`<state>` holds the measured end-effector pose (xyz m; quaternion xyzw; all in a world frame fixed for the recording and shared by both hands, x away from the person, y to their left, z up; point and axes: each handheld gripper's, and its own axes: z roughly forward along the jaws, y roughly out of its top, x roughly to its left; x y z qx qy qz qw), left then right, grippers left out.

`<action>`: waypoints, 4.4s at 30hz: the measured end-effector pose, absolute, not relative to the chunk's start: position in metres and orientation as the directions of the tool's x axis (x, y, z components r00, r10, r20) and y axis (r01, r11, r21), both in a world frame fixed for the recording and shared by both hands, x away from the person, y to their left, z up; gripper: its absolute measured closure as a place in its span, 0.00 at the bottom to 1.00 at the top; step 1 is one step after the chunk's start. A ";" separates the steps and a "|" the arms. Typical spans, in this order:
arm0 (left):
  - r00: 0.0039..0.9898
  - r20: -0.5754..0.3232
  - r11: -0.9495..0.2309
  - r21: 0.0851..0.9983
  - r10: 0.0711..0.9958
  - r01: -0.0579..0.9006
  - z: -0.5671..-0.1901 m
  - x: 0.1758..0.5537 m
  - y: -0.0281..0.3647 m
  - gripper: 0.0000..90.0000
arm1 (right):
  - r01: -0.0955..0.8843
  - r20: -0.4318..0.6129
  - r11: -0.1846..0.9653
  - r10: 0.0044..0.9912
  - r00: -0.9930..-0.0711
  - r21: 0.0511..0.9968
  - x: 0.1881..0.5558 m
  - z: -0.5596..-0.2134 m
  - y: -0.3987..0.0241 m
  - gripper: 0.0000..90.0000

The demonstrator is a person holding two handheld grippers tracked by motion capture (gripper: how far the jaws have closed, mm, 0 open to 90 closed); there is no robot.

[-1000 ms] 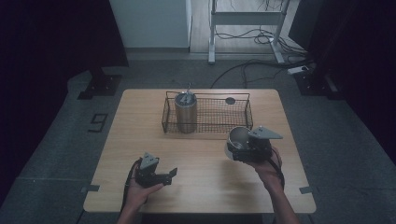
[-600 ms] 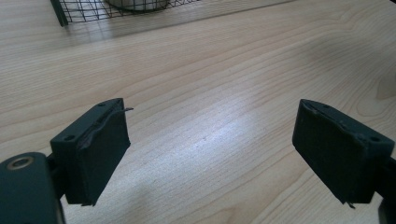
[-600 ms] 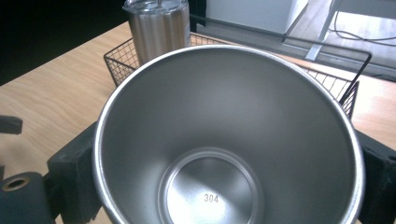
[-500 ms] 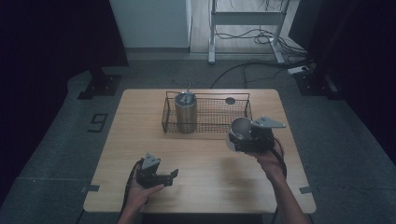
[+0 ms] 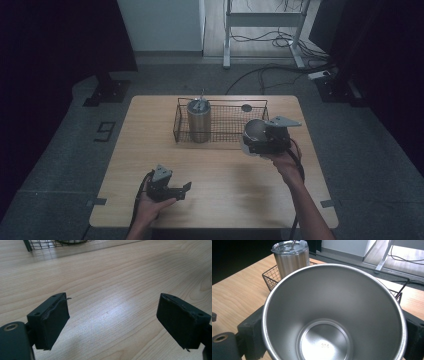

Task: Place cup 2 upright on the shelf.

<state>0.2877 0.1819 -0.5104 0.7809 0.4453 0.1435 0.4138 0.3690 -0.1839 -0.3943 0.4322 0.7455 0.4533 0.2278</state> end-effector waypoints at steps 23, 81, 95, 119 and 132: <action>0.570 -0.146 -0.269 0.769 0.809 0.579 -0.512 0.287 0.180 0.12 | 0.437 0.037 0.220 0.861 -0.508 0.872 0.394 -0.381 -0.185 0.07; 0.598 -0.169 -0.276 0.768 0.783 0.578 -0.509 0.284 0.171 0.12 | 0.501 0.054 0.215 0.882 -0.469 0.838 0.472 -0.394 -0.183 0.07; 0.599 -0.166 -0.281 0.765 0.783 0.579 -0.511 0.284 0.170 0.12 | 0.520 0.054 0.217 0.888 -0.456 0.826 0.492 -0.408 -0.179 0.07; 0.601 -0.162 -0.286 0.764 0.782 0.578 -0.511 0.283 0.171 0.12 | 0.535 0.032 0.246 0.889 -0.457 0.809 0.515 -0.419 -0.165 0.07; 0.601 -0.164 -0.284 0.765 0.782 0.578 -0.511 0.282 0.172 0.12 | 0.551 0.035 0.248 0.891 -0.452 0.797 0.523 -0.430 -0.161 0.07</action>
